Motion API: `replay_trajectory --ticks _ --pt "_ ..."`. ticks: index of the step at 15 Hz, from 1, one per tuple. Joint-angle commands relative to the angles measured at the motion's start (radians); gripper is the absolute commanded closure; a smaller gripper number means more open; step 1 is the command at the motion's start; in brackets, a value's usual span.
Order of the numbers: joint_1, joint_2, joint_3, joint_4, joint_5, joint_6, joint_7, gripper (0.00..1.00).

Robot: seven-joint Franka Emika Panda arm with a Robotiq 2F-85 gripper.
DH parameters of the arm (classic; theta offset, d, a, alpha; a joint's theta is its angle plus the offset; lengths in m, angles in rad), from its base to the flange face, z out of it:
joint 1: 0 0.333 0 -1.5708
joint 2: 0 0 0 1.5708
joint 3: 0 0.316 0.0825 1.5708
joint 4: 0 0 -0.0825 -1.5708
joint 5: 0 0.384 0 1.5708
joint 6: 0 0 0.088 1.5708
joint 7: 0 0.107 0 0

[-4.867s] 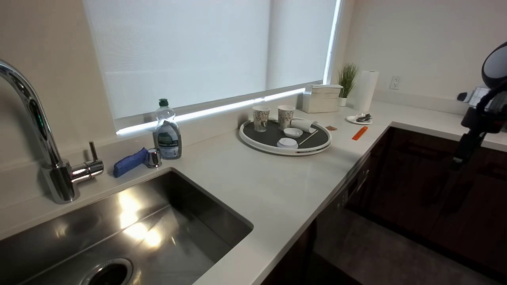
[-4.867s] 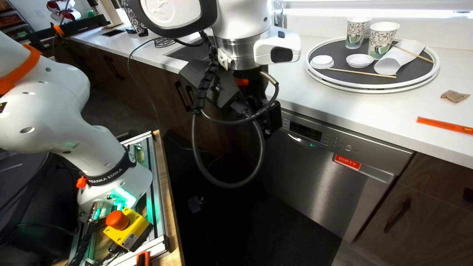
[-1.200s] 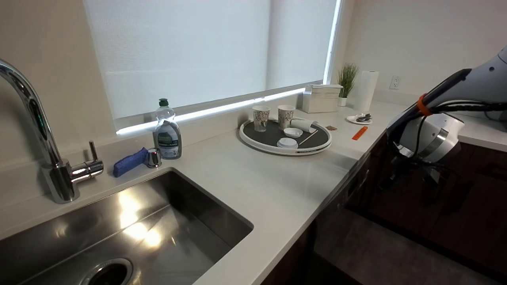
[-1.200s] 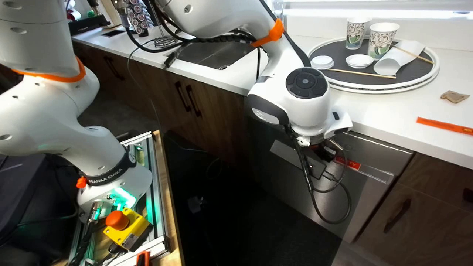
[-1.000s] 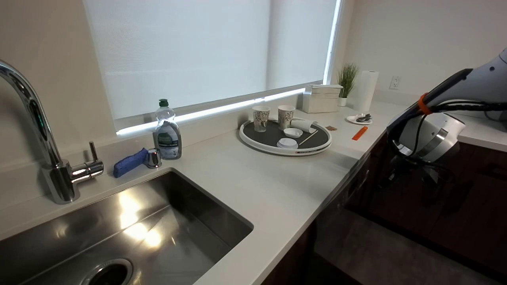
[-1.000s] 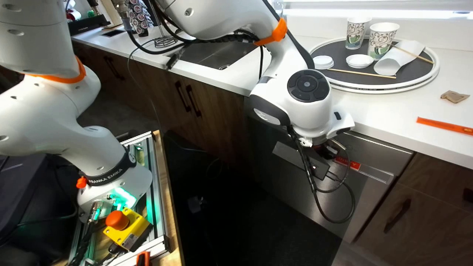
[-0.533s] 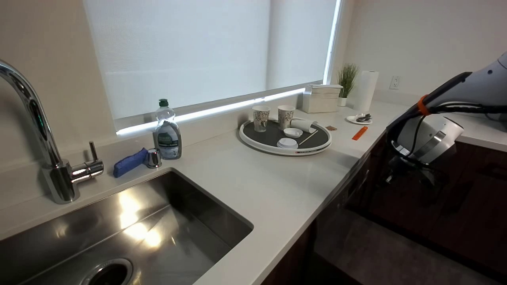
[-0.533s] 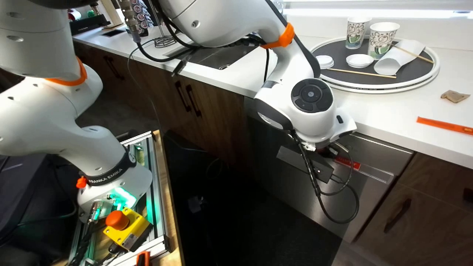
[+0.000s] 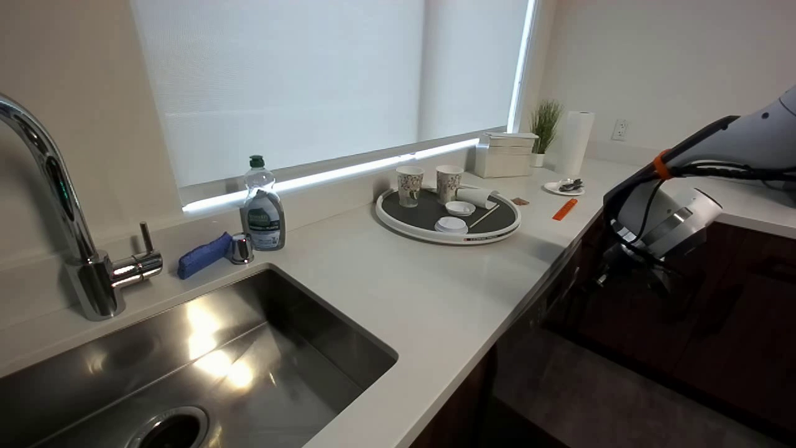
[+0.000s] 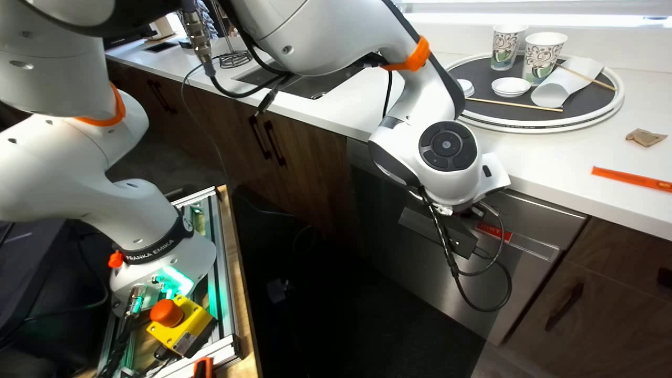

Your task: Press a button on the dishwasher.

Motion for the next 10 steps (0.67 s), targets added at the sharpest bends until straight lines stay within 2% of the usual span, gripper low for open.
replay_trajectory --ticks 1,10 --pt "-0.042 0.05 0.049 0.039 0.055 0.037 -0.078 1.0" --pt "-0.077 0.092 0.097 0.086 0.086 0.03 -0.099 1.0"
